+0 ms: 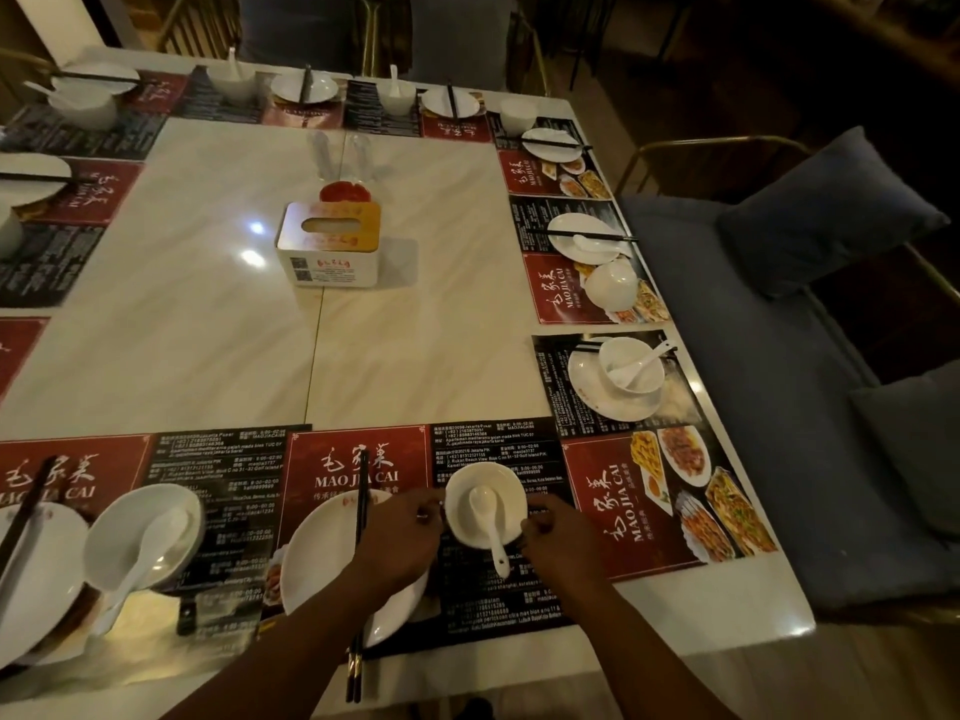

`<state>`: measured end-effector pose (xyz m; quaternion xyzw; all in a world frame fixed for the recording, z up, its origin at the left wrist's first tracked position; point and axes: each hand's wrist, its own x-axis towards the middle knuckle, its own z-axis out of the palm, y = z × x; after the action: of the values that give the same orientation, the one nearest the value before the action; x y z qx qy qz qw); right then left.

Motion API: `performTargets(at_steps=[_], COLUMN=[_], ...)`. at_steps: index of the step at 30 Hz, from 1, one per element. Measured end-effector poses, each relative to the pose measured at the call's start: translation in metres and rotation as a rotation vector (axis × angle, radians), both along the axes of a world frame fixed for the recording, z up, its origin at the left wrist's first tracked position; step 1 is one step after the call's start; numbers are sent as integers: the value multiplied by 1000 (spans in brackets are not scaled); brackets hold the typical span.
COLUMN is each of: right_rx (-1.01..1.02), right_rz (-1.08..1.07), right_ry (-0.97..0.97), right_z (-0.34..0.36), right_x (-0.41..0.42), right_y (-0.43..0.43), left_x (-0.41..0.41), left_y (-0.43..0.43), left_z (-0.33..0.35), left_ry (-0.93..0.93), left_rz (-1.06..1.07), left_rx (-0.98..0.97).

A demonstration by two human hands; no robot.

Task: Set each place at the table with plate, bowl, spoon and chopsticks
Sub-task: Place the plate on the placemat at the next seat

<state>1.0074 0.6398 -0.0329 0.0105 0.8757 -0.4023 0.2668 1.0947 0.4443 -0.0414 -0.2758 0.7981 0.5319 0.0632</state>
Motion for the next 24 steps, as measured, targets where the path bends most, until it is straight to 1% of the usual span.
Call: performTargets(at_steps=[7, 13, 16, 19, 21, 24], right_rx=[7, 23, 26, 40, 121, 190], right_rz=[-15, 2, 60, 150, 257, 332], right_ry=[1, 1, -33, -83, -11, 69], right_z=[-6, 2, 10, 18, 19, 13], right_x=[2, -6, -25, -56, -82, -125], right_y=[2, 11, 29, 55, 77, 114], left_x=[1, -1, -13, -35, -54, -88], left_y=[1, -2, -1, 6, 18, 45], left_z=[-3, 3, 12, 23, 28, 31], left_ry=[13, 11, 9, 45, 88, 135], left_rz=[7, 12, 14, 40, 45, 54], left_rx=[-5, -59, -175, -225, -312, -385])
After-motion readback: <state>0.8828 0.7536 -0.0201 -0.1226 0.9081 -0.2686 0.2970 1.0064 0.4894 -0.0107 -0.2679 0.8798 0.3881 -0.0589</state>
